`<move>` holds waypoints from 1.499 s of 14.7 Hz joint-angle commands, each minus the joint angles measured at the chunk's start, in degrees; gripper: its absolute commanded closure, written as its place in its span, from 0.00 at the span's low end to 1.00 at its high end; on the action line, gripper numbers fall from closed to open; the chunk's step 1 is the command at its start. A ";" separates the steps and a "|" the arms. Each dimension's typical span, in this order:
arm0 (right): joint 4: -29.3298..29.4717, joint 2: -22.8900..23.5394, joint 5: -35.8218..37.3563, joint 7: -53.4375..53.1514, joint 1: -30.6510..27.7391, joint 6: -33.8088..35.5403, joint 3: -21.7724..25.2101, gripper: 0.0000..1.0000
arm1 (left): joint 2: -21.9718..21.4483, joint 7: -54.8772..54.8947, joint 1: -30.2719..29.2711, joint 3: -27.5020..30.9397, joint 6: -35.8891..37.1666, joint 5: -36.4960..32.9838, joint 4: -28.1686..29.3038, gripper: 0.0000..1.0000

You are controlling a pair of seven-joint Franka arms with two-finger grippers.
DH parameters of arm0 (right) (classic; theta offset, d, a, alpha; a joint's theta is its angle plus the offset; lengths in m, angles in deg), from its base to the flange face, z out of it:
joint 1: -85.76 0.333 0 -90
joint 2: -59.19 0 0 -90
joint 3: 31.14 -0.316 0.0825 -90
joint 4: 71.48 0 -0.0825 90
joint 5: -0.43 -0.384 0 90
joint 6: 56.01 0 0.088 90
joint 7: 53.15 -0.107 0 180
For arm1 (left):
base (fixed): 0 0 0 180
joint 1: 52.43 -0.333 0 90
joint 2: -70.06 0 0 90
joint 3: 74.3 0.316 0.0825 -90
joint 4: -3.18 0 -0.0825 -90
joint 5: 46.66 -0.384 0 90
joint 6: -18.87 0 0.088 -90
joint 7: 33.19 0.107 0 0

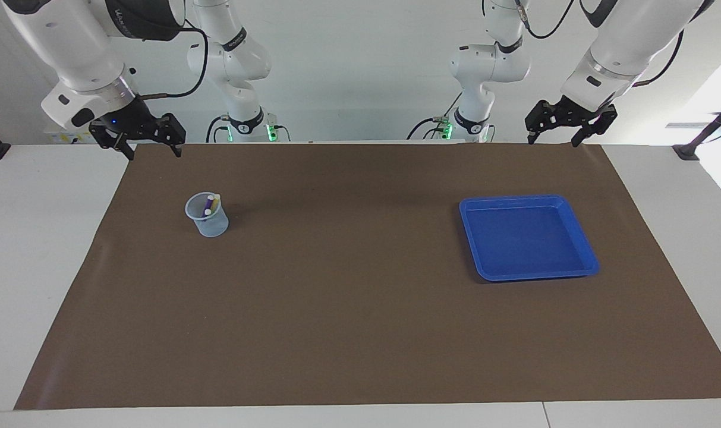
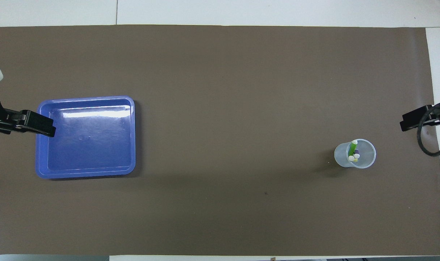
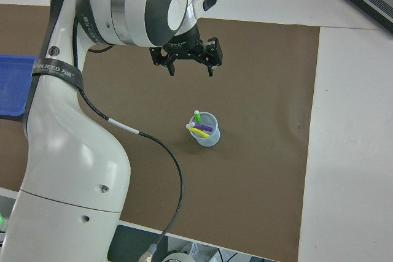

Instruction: Right arm passes pens to left for tray arrangement

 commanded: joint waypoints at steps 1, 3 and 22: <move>-7.58 -3.09 -3.35 -0.98 -0.25 -7.43 -0.14 0.00 | -0.79 -0.42 -0.20 -0.23 -0.39 -1.20 1.09 0.00; -15.92 -5.64 -3.89 -0.89 0.18 -14.89 -0.14 0.00 | -0.79 -0.42 -0.20 -0.23 -0.39 -1.20 1.09 0.00; -31.87 -0.64 -8.03 8.16 0.27 -30.04 -0.14 0.51 | -0.79 -0.42 -0.20 -0.23 -0.39 -1.20 1.09 0.00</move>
